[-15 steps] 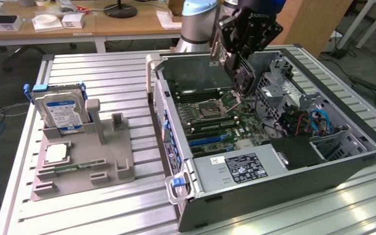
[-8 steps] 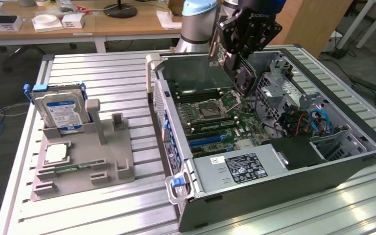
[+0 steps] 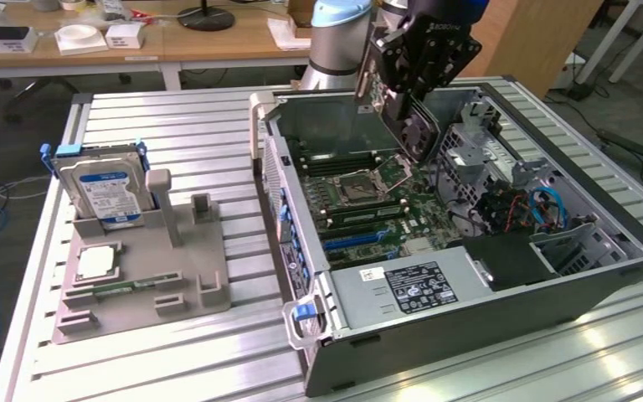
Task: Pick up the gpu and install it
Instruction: 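Insert the gpu into the slot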
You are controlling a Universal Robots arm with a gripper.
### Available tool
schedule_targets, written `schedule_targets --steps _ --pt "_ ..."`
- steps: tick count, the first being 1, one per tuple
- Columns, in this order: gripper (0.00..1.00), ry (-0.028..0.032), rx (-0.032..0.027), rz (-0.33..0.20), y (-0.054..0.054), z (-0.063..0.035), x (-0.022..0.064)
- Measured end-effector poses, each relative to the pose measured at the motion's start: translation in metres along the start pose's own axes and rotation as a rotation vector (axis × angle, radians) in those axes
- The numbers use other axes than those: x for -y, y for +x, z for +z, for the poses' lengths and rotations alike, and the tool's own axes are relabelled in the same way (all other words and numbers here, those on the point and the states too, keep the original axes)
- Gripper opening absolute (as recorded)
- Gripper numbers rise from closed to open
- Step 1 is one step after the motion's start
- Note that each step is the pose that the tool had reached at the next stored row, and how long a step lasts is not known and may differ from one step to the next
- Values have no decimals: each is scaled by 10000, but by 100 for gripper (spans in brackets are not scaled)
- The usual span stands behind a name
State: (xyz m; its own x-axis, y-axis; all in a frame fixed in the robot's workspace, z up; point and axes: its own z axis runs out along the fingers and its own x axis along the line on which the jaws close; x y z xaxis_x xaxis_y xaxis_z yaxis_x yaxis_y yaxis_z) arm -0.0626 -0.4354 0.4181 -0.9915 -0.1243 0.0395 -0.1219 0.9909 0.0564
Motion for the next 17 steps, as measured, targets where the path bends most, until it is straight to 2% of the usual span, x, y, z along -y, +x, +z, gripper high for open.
schedule_targets --steps 17 --pt "27 25 -36 -631 0 0 0"
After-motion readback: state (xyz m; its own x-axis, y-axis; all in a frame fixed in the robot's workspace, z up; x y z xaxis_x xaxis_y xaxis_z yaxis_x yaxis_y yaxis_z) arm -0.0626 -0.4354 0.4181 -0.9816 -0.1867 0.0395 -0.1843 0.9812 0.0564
